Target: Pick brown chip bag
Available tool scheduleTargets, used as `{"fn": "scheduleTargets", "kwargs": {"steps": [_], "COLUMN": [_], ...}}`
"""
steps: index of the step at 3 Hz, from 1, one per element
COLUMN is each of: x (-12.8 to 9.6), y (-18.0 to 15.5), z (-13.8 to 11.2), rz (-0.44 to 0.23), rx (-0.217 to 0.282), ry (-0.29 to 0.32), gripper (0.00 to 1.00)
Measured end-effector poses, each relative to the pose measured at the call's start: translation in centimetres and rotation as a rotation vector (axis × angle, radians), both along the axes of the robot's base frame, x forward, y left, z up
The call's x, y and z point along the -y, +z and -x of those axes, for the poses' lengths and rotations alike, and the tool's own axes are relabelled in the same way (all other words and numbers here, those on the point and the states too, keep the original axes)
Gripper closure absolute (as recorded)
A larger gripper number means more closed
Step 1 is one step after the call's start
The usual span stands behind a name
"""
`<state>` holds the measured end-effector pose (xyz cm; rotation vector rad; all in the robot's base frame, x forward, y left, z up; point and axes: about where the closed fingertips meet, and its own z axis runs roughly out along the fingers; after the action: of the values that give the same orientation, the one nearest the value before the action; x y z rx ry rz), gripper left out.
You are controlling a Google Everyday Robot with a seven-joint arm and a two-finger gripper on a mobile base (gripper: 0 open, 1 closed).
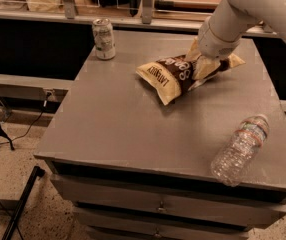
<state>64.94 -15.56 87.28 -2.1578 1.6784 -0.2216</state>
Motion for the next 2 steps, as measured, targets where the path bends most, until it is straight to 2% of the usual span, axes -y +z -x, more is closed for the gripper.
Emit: {"fn": "scheduleTargets", "kwargs": {"steps": [1, 2], "x": [-0.09, -0.16], "y": [-0.17, -0.32], "z": [-0.01, -0.03], "rz": [0.0, 0.001], "rx": [-0.003, -0.005], "ry": [0.002, 0.003], "gripper": [0.85, 1.0]}}
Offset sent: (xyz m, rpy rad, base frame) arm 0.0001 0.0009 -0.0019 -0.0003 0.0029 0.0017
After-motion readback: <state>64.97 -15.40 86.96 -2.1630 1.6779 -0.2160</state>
